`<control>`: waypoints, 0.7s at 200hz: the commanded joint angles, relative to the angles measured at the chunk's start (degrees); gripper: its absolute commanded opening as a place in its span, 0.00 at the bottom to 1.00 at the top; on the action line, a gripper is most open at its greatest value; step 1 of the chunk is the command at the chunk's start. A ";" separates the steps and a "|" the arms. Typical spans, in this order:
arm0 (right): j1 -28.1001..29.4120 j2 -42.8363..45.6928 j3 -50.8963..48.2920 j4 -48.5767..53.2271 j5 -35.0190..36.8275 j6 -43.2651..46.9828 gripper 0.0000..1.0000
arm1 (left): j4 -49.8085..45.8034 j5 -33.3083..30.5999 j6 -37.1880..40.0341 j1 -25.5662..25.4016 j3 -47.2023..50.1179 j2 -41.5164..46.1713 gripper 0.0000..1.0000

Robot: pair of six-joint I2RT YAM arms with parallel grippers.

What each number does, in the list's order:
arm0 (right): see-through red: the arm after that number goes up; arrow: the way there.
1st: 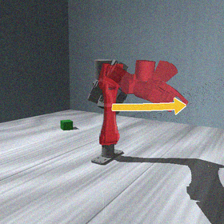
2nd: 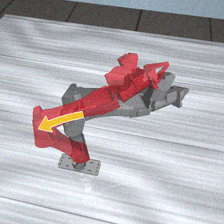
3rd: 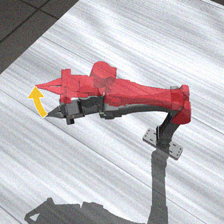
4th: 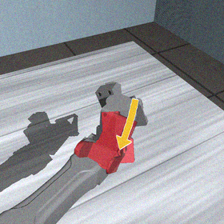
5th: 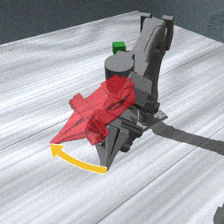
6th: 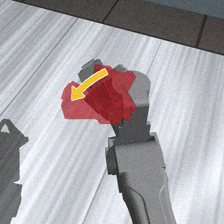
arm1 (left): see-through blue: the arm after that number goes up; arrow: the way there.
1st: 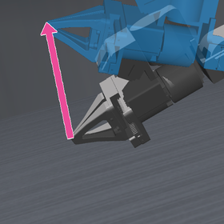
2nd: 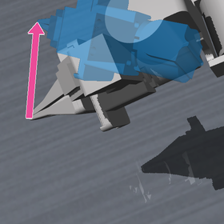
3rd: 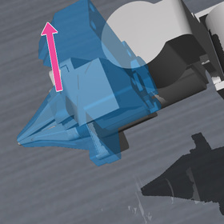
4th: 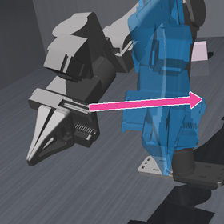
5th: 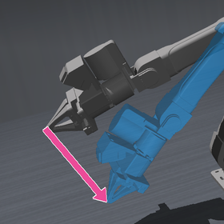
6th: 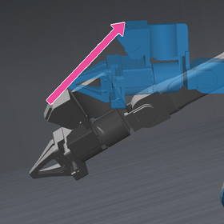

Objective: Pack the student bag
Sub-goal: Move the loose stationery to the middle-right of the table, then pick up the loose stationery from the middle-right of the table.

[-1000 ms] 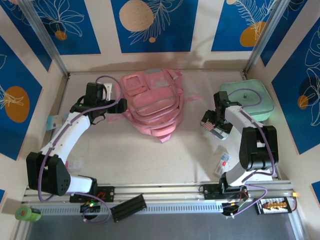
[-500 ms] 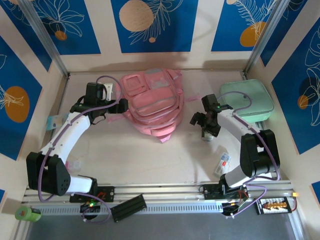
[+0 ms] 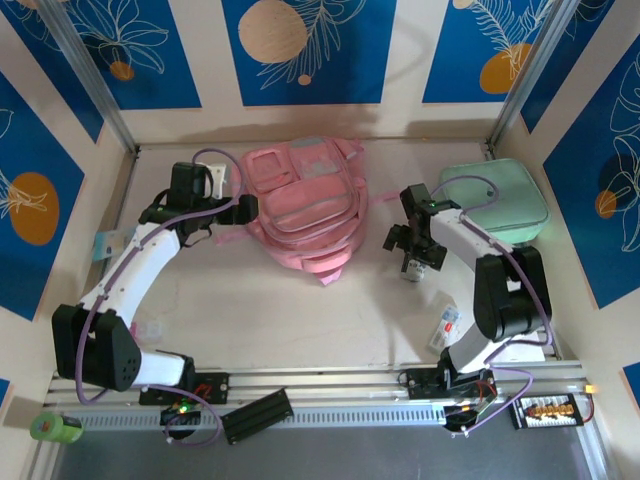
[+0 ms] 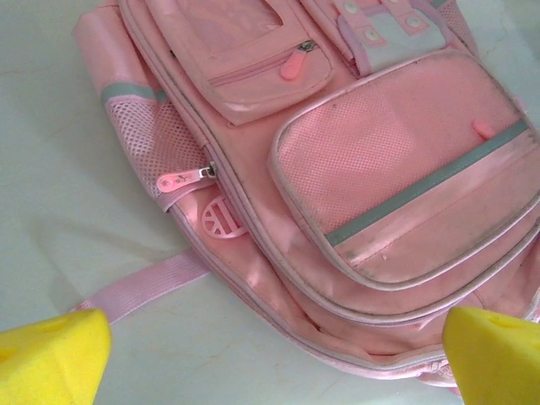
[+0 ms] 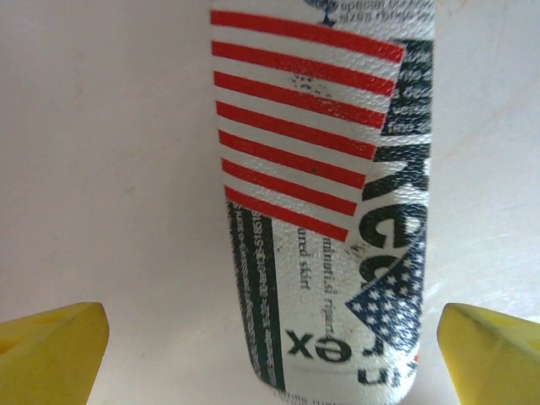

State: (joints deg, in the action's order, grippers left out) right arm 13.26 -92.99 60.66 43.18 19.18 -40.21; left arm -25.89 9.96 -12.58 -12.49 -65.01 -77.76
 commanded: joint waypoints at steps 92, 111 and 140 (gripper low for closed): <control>-3.23 -7.14 0.45 -0.99 -2.24 -2.33 0.60 | -2.83 5.69 3.30 -4.06 -8.69 -7.03 1.00; -3.24 -5.74 0.08 -1.41 -2.38 -2.01 0.55 | -4.52 5.51 6.11 -6.31 -11.37 -9.23 1.00; -2.82 -1.40 -0.69 -3.12 -3.54 -0.90 0.53 | -7.18 4.15 13.57 -11.83 -15.65 -13.40 1.00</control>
State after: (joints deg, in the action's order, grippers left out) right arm 10.41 -98.89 60.75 42.17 17.54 -42.02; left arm -29.69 13.93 -6.83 -20.05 -76.66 -88.25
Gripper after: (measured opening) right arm 0.589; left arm 0.996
